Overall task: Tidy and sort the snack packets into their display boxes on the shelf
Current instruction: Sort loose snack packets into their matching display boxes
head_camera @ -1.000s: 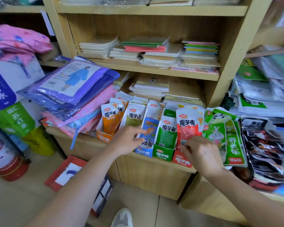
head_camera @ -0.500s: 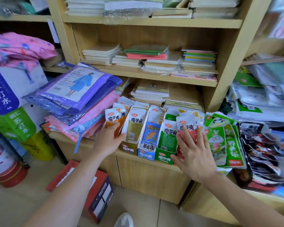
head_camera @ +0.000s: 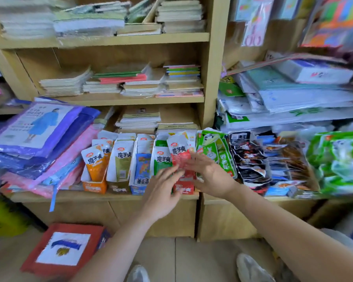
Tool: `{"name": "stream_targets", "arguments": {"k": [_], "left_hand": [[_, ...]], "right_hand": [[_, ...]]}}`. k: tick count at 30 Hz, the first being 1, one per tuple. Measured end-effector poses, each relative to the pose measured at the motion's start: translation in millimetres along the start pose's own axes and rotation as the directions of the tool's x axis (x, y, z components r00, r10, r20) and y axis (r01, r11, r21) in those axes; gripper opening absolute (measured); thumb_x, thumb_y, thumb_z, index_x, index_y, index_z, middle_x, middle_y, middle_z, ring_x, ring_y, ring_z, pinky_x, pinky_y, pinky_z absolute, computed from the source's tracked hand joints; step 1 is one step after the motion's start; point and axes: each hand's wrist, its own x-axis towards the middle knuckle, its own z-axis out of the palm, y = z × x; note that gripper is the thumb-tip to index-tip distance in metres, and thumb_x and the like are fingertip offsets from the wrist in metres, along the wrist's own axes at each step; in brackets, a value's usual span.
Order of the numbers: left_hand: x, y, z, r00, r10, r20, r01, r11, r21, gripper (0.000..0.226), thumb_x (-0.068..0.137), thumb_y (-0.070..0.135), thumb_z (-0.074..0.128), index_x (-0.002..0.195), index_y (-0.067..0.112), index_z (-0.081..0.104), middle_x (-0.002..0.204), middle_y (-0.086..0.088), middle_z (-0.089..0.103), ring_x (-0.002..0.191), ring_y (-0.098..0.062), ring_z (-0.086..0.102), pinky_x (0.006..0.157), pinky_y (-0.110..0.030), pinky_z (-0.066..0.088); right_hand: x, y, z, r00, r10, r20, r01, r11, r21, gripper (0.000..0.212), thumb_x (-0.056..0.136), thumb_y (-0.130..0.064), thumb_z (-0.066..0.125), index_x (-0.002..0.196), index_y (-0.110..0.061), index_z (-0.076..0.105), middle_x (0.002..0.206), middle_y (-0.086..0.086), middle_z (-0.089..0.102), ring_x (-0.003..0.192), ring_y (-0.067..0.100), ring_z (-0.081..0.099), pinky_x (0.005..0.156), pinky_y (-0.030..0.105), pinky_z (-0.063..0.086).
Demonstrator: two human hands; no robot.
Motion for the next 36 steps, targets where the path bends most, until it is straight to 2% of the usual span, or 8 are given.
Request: {"name": "stream_targets", "arguments": {"k": [6,11,15,18,22,26,30,36], "left_hand": [[8,27,30,0.991,-0.050,0.124,0.025,0.979,0.200,0.078,0.097,0.051,0.056,0.160,0.028,0.016,0.169,0.004,0.007,0.153,-0.016,0.021,0.123,-0.038,0.012],[13,40,30,0.990,-0.131,0.050,0.102,0.917,0.385,0.082,0.094,0.054,0.055,0.161,0.024,0.018,0.150,0.004,0.052,0.135,-0.020,0.048,0.118,-0.039,0.029],[12,42,27,0.967,-0.210,0.143,0.137,0.904,0.405,0.072,0.089,0.057,0.057,0.153,0.029,0.040,0.140,0.005,0.058,0.132,-0.021,0.047,0.109,-0.039,0.036],[23,47,15,0.971,-0.218,-0.102,0.228,0.969,0.096,0.033,0.089,0.040,0.067,0.117,0.024,0.073,0.111,0.005,0.067,0.111,-0.019,0.061,0.085,-0.028,0.048],[56,54,-3,0.926,-0.206,-0.318,0.224,0.974,0.023,0.063,0.086,0.034,0.076,0.143,0.016,0.054,0.140,-0.006,0.050,0.130,-0.024,0.047,0.092,-0.039,0.052],[99,39,-11,0.956,-0.293,-0.002,0.292,0.951,0.103,0.114,0.081,0.053,0.077,0.162,0.021,0.004,0.168,-0.006,0.012,0.153,-0.029,0.016,0.113,-0.048,0.036],[102,34,0,0.960,-0.276,0.051,0.274,0.961,0.044,0.092,0.084,0.048,0.077,0.157,0.019,0.029,0.151,-0.006,0.049,0.139,-0.030,0.042,0.105,-0.049,0.044],[80,39,7,0.994,-0.094,-0.048,0.101,0.978,0.183,0.058,0.095,0.048,0.062,0.145,0.021,0.052,0.148,-0.001,0.054,0.138,-0.024,0.045,0.111,-0.041,0.037]], "right_hand": [[-73,17,-37,0.934,0.310,-0.176,-0.346,0.908,-0.236,0.035,0.077,-0.022,0.073,0.112,-0.021,0.073,0.130,0.006,0.064,0.118,0.036,0.056,0.097,0.052,0.046],[-125,40,-51,0.774,0.609,-0.172,-0.633,0.742,-0.219,0.066,0.087,-0.044,0.064,0.148,-0.032,0.042,0.156,0.003,0.036,0.142,0.033,0.031,0.112,0.053,0.027],[-139,52,-46,0.810,0.585,-0.038,-0.579,0.789,-0.205,0.073,0.091,-0.052,0.054,0.154,-0.042,0.020,0.159,-0.004,0.029,0.144,0.025,0.027,0.113,0.053,0.023],[-140,51,-41,0.820,0.572,-0.022,-0.562,0.795,-0.228,0.075,0.090,-0.055,0.056,0.154,-0.042,0.019,0.160,-0.006,0.027,0.145,0.023,0.025,0.113,0.054,0.020],[-145,51,-38,0.829,0.556,-0.065,-0.555,0.801,-0.225,0.072,0.091,-0.047,0.058,0.154,-0.040,0.022,0.161,-0.006,0.026,0.145,0.022,0.026,0.113,0.051,0.019],[-154,56,-36,0.857,0.513,-0.053,-0.511,0.831,-0.222,0.072,0.091,-0.041,0.061,0.154,-0.036,0.026,0.164,-0.008,0.019,0.147,0.021,0.025,0.116,0.047,0.018],[-163,64,-36,0.873,0.488,0.000,-0.477,0.853,-0.210,0.082,0.086,-0.046,0.063,0.155,-0.039,0.020,0.165,-0.011,0.011,0.150,0.018,0.015,0.118,0.047,0.010],[-168,68,-38,0.881,0.469,0.054,-0.455,0.874,-0.168,0.091,0.082,-0.052,0.064,0.156,-0.040,0.013,0.166,-0.012,0.005,0.152,0.018,0.006,0.118,0.050,0.005]]}}
